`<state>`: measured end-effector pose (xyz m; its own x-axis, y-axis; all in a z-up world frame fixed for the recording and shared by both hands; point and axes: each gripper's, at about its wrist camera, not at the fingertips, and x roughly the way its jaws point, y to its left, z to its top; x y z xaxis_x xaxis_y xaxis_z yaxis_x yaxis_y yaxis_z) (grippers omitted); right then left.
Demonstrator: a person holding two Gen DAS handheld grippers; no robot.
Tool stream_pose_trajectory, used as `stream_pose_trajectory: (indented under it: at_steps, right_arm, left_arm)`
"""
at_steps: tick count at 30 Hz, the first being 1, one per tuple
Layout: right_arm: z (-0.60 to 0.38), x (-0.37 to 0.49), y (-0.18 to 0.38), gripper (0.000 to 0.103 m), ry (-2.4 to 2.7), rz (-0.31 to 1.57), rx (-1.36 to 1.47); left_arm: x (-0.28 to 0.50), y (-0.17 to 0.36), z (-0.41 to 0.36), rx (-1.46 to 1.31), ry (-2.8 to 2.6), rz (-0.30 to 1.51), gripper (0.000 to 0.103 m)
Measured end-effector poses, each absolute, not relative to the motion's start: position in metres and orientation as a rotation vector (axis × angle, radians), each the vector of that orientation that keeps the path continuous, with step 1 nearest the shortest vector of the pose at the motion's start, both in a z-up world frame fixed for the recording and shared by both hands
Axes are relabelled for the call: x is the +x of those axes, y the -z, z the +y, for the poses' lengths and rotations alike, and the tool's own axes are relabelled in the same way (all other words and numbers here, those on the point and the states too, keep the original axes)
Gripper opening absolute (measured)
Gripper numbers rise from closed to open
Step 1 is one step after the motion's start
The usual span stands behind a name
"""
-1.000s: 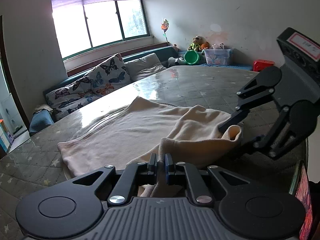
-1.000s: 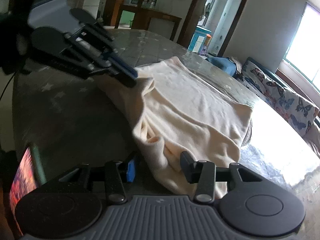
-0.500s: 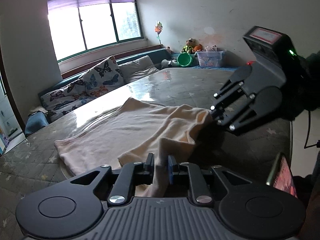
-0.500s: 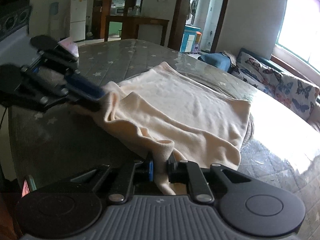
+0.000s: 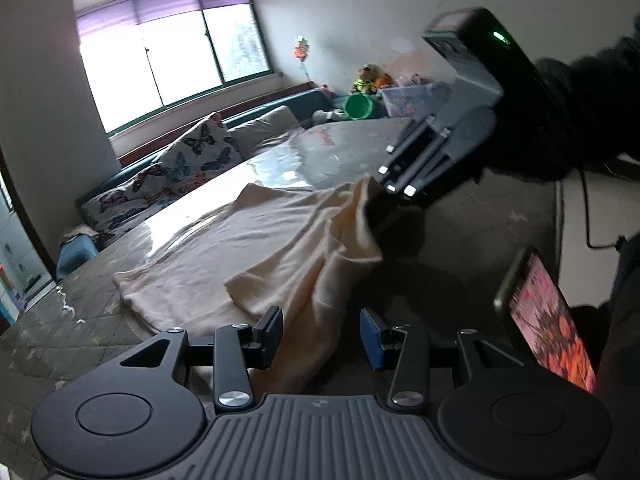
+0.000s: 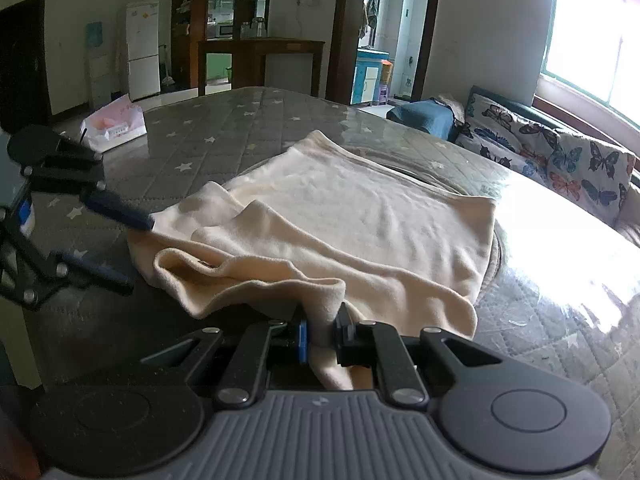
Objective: Fold clothes
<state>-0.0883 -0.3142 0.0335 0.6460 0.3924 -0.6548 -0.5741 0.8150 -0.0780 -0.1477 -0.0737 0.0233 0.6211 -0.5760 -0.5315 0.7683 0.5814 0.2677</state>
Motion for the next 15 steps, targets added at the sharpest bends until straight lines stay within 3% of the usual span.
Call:
stream_pose_trajectory:
  at_steps: [15]
  right_arm:
    - [-0.313,-0.089,-0.032,0.011,-0.554,0.674,-0.288]
  left_arm:
    - [-0.146,-0.007,-0.086,0.648,0.803,0.371,0.046]
